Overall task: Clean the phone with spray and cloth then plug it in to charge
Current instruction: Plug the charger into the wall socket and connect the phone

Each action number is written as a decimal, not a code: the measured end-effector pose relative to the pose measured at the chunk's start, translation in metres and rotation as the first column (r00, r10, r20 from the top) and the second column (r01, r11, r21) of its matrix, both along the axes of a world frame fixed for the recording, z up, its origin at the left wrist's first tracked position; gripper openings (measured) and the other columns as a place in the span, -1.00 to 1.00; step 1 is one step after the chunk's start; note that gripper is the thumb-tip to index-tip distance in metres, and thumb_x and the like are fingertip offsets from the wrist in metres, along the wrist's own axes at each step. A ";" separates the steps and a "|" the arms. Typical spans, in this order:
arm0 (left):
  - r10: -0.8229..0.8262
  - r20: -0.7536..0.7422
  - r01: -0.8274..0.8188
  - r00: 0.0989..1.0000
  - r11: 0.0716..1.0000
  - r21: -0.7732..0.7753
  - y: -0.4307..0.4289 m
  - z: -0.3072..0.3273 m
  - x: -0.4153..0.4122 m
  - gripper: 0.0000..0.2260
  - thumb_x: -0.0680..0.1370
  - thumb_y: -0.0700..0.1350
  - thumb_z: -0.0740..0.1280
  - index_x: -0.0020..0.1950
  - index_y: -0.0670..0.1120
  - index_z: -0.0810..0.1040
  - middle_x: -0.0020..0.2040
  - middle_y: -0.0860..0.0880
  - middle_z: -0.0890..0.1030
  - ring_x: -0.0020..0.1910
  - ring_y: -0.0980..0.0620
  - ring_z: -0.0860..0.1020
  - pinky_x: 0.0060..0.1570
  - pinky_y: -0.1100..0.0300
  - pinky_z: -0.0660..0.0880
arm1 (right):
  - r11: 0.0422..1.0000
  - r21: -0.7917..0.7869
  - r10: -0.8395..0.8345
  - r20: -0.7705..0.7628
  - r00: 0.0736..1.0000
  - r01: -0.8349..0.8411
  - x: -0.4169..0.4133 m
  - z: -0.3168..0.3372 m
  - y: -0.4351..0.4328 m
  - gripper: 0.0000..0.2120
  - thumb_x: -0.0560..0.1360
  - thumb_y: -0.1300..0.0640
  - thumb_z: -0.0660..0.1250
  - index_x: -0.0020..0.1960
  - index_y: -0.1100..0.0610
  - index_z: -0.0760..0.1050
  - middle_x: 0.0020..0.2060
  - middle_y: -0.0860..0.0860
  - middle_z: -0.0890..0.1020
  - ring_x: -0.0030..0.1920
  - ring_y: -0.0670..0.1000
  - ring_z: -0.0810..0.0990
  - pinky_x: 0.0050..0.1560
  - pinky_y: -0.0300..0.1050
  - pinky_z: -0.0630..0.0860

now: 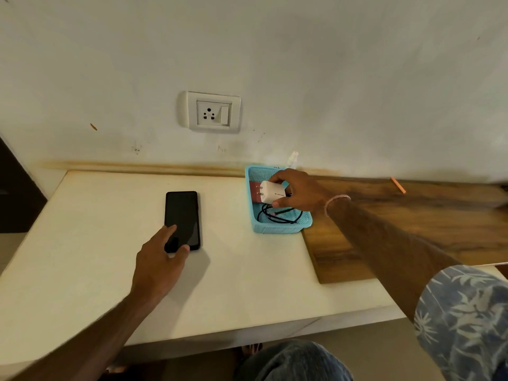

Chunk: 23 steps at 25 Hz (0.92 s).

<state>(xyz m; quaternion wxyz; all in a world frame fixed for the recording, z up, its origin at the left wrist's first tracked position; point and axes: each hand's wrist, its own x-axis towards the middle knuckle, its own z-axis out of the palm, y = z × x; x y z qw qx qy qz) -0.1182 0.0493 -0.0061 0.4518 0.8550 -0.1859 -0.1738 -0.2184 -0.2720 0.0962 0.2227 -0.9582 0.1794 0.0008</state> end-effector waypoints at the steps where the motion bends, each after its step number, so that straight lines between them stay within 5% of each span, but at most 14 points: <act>1: -0.004 0.011 0.004 1.000 1.000 -0.003 -0.001 0.003 -0.002 -0.50 0.61 -0.09 0.40 0.54 -0.08 0.41 0.55 -0.12 0.41 0.53 -0.15 0.37 0.45 -0.02 0.33 | 1.000 0.009 -0.006 0.020 1.000 0.006 0.000 0.008 0.002 -0.42 0.32 0.00 0.57 0.26 0.05 0.45 0.15 -0.01 0.53 0.10 0.02 0.53 0.12 -0.02 0.55; 6: -0.026 0.055 0.028 0.998 0.999 -0.041 -0.013 0.027 -0.008 -0.54 0.60 -0.08 0.41 0.50 -0.07 0.47 0.48 -0.10 0.50 0.36 -0.08 0.51 0.36 0.04 0.40 | 1.000 -0.022 0.011 0.092 0.996 -0.009 0.003 0.046 0.017 -0.46 0.33 0.04 0.56 0.25 0.07 0.46 0.13 0.01 0.54 0.09 0.03 0.53 0.09 -0.03 0.56; 11: -0.045 -0.164 -0.004 0.985 0.958 -0.286 -0.047 0.083 -0.009 -0.67 0.56 -0.05 0.46 0.32 -0.03 0.61 0.25 -0.02 0.65 0.18 0.04 0.58 0.08 0.25 0.46 | 0.999 -0.032 0.003 0.156 0.988 0.002 0.013 0.088 0.037 -0.48 0.36 0.04 0.55 0.25 0.08 0.46 0.13 0.02 0.55 -0.03 0.01 0.57 -0.01 -0.16 0.52; 14: -0.097 -0.267 -0.043 0.959 0.881 -0.471 -0.070 0.126 -0.003 -0.76 0.50 0.00 0.49 0.11 -0.06 0.64 0.08 -0.04 0.69 0.05 -0.01 0.62 0.13 0.10 0.48 | 0.998 -0.048 -0.020 0.214 0.977 0.031 0.027 0.106 0.057 -0.50 0.35 0.00 0.55 0.21 0.09 0.48 0.10 0.02 0.57 -0.09 -0.04 0.54 -0.11 -0.28 0.43; 17: -0.143 -0.331 -0.081 0.933 0.813 -0.577 -0.085 0.159 0.007 -0.75 0.57 0.07 0.45 0.16 -0.03 0.64 0.13 -0.04 0.70 0.06 0.00 0.64 0.11 0.09 0.53 | 0.996 -0.028 -0.075 0.291 0.954 0.087 0.046 0.114 0.082 -0.51 0.34 -0.07 0.54 0.16 0.10 0.49 0.01 -0.03 0.57 -0.09 -0.05 0.53 -0.20 -0.36 0.38; 23: -0.096 -0.498 -0.235 0.862 0.794 -0.561 -0.100 0.176 0.037 -0.66 0.56 -0.04 0.48 0.27 -0.16 0.58 0.12 -0.13 0.70 0.02 -0.08 0.70 0.24 0.02 0.58 | 0.947 0.170 -0.321 0.421 0.848 0.274 0.076 0.095 0.119 -0.55 0.30 -0.03 0.53 0.08 0.12 0.49 -0.03 0.03 0.60 -0.06 0.03 0.60 -0.06 -0.06 0.62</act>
